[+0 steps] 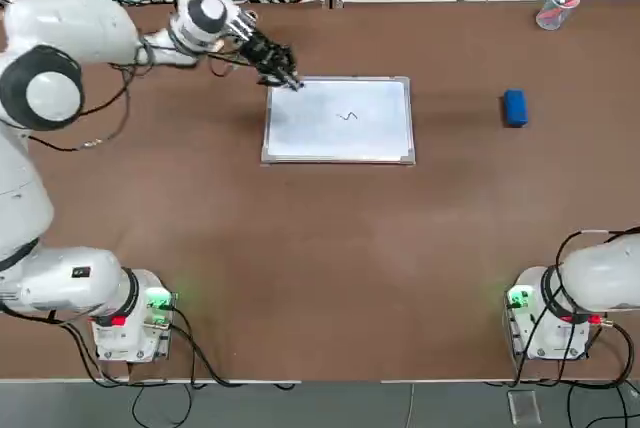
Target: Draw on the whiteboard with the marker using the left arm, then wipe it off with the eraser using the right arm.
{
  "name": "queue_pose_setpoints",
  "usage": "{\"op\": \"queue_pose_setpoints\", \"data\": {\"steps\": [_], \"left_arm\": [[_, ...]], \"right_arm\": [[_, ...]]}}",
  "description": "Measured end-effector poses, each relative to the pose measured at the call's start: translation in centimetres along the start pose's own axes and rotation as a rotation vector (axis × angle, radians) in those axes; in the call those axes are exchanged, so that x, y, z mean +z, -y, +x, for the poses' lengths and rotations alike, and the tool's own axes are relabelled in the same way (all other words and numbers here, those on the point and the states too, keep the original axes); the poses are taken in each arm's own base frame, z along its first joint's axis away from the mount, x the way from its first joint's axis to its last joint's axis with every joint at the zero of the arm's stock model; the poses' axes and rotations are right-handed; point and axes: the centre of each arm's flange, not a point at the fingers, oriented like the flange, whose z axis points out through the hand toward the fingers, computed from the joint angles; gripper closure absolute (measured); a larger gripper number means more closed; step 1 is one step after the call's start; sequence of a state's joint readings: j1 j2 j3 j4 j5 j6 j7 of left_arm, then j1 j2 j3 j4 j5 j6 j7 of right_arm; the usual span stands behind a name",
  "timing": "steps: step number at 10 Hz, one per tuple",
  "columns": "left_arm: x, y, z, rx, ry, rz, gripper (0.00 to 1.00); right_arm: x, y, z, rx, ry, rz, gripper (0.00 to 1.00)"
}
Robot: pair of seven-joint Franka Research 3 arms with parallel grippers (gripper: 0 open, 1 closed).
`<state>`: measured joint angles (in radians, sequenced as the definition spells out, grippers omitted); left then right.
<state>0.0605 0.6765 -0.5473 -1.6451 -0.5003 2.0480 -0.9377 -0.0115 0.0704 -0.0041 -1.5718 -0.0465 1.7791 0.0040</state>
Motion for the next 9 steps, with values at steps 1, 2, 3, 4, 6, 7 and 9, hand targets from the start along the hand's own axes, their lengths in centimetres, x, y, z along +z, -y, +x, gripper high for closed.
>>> {"op": "queue_pose_setpoints", "data": {"steps": [1, 2, 3, 4, 6, 7, 9], "left_arm": [[-1.3, 1.0, 0.2, 0.053, -0.059, 0.089, 0.82], [-2.3, 1.9, 0.3, 0.107, -0.114, 0.173, 0.82], [-3.2, 2.6, 0.2, 0.162, -0.156, 0.244, 0.82], [-3.9, 3.1, 0.0, 0.222, -0.193, 0.305, 0.82], [-5.2, 3.9, -0.1, 0.355, -0.256, 0.416, 0.82], [-5.9, 4.4, 0.0, 0.421, -0.285, 0.471, 0.82], [-7.4, 5.2, 0.5, 0.530, -0.330, 0.557, 0.82]], "right_arm": [[0.6, -0.4, 0.1, -0.026, 0.010, 0.001, 0.00], [1.5, -0.7, 0.3, -0.041, 0.019, 0.004, 0.00], [2.8, -1.0, 0.8, -0.047, 0.022, 0.009, 0.00], [4.2, -1.3, 1.3, -0.046, 0.020, 0.014, 0.00], [7.9, -2.5, 2.4, -0.035, 0.000, 0.025, 0.00], [10.1, -3.0, 2.7, -0.030, -0.016, 0.028, 0.00], [15.2, -3.6, 2.9, -0.021, -0.045, 0.035, 0.00]]}}
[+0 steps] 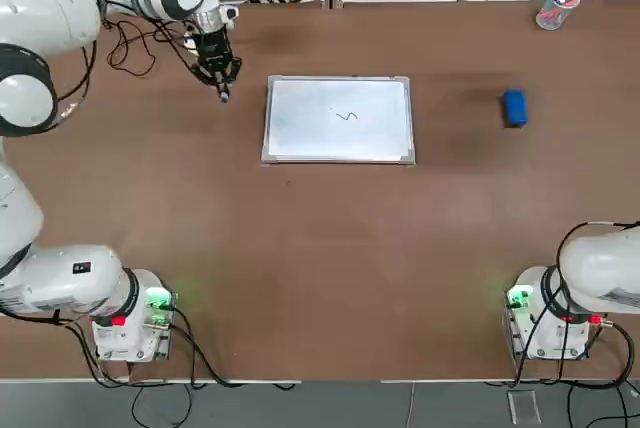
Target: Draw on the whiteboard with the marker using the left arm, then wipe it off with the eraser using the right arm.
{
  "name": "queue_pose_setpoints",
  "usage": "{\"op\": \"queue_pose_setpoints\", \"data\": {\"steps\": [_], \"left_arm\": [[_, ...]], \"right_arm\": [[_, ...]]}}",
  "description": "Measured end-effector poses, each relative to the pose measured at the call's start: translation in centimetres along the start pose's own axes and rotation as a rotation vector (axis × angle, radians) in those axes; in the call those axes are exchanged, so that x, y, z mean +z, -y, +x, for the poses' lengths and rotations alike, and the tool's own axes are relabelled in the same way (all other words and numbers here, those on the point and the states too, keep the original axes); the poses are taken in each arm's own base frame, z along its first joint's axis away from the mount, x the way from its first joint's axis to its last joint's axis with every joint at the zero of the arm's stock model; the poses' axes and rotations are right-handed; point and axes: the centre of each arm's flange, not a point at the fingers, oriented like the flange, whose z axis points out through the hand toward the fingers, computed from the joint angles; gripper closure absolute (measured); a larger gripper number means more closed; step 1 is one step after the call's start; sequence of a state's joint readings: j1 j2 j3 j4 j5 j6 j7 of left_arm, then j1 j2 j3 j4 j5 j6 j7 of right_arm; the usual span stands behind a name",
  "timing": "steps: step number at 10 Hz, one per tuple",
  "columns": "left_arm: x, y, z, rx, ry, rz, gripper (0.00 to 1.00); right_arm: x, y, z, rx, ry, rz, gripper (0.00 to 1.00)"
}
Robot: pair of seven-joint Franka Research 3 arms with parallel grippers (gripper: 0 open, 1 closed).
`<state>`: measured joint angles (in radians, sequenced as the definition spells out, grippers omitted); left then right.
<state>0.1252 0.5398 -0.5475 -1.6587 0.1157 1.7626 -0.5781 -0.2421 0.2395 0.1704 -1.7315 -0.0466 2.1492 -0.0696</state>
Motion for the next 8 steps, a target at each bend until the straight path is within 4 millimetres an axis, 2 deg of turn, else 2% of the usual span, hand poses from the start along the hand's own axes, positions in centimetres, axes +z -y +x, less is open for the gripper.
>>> {"op": "queue_pose_setpoints", "data": {"steps": [4, 6, 8], "left_arm": [[-1.3, 5.1, 1.2, 0.167, -0.041, 0.046, 0.82], [-2.1, 8.1, 2.0, 0.221, -0.060, 0.053, 0.82], [-2.2, 10.1, 2.4, 0.242, -0.093, 0.084, 0.82]], "right_arm": [[9.3, -0.2, -1.7, 0.008, -0.073, 0.013, 0.00], [13.0, 0.0, -3.7, 0.010, -0.102, 0.017, 0.00], [15.9, 0.6, -6.3, 0.007, -0.091, 0.023, 0.00]]}}
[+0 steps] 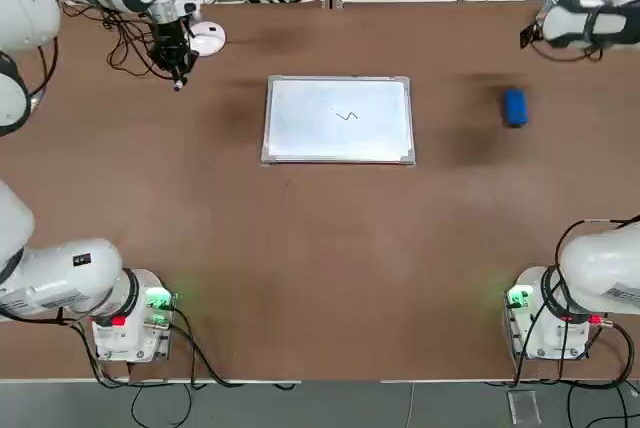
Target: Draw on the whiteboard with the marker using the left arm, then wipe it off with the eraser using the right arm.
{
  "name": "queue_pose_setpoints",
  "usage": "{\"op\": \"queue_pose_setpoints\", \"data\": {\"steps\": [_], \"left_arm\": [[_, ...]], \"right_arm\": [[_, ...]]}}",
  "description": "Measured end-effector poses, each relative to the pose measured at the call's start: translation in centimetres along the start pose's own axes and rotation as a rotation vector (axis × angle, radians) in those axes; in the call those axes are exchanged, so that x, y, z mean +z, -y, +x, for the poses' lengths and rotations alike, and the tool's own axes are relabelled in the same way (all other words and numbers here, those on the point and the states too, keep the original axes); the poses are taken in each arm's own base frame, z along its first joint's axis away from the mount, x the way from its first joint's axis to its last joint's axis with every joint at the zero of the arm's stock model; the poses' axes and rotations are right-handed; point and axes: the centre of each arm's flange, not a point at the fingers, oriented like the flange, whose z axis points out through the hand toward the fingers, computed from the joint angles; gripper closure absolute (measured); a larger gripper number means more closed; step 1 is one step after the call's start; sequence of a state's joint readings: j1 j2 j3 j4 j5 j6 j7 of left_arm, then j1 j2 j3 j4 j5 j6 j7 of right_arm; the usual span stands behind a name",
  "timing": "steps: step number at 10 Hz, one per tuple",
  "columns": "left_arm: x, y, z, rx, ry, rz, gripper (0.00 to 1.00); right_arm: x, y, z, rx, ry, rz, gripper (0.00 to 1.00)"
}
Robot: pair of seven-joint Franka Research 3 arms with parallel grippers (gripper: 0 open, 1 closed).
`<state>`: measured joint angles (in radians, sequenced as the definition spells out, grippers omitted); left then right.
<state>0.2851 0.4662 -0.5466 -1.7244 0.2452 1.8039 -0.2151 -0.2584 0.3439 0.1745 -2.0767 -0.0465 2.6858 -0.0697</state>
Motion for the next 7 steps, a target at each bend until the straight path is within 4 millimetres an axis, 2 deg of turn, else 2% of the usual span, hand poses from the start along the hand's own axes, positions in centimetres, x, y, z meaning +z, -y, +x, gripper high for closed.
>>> {"op": "queue_pose_setpoints", "data": {"steps": [3, 5, 7], "left_arm": [[2.5, 2.9, -0.1, 0.038, -0.048, 0.039, 0.82], [5.4, 4.1, -0.4, 0.050, -0.088, 0.024, 0.82], [8.5, 4.6, -1.0, 0.040, -0.118, 0.014, 0.82]], "right_arm": [[2.6, 0.7, -3.5, -0.005, 0.031, 0.009, 0.00], [3.7, 0.9, -5.3, -0.006, 0.055, 0.012, 0.00], [4.2, 0.9, -6.3, -0.006, 0.071, 0.013, 0.00]]}}
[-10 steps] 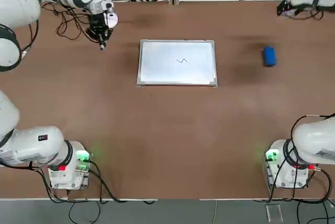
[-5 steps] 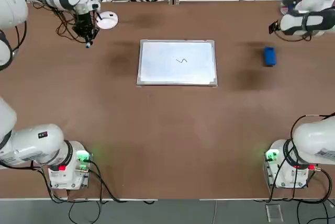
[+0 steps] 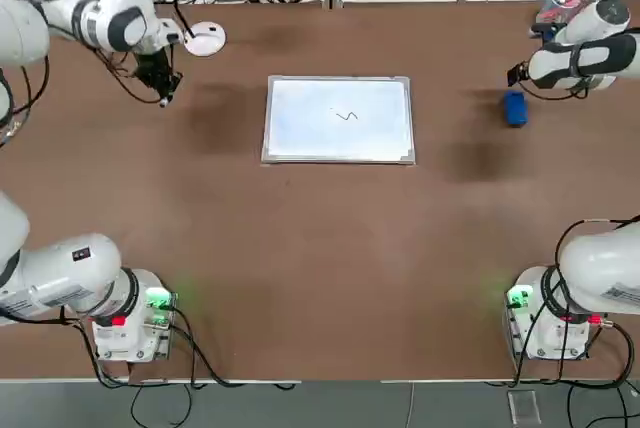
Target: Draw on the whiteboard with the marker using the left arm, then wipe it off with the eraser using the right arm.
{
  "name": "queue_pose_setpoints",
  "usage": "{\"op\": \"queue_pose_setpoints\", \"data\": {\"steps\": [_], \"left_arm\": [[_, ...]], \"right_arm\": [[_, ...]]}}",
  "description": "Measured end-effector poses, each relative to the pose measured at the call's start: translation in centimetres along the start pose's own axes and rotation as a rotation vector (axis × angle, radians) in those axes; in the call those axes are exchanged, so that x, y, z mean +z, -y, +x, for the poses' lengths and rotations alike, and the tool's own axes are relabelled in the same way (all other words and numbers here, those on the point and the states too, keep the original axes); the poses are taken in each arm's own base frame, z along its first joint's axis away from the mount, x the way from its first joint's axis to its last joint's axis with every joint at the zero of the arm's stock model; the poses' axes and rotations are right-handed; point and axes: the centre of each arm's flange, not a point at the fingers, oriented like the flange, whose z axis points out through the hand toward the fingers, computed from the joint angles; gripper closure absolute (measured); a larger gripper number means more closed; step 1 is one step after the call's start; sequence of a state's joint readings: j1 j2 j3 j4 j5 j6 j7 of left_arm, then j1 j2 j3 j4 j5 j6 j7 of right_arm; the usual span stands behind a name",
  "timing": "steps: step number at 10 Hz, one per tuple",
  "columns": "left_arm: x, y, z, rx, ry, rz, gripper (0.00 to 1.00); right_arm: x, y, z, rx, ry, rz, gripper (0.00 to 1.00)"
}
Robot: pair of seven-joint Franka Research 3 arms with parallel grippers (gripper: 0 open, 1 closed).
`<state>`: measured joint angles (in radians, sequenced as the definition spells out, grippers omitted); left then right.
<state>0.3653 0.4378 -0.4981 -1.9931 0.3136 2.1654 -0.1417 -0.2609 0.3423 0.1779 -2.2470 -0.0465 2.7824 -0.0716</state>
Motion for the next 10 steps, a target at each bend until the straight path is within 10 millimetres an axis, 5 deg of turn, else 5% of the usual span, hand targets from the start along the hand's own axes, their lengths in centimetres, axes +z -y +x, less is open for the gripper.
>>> {"op": "queue_pose_setpoints", "data": {"steps": [3, 10], "left_arm": [[3.2, -0.3, -1.8, -0.024, -0.041, 0.001, 0.82], [6.9, -2.1, -3.8, -0.058, -0.082, -0.022, 0.82]], "right_arm": [[0.4, -0.2, -0.7, -0.007, -0.013, -0.001, 0.00], [1.9, -0.3, -3.7, -0.022, -0.033, -0.002, 0.00]]}}
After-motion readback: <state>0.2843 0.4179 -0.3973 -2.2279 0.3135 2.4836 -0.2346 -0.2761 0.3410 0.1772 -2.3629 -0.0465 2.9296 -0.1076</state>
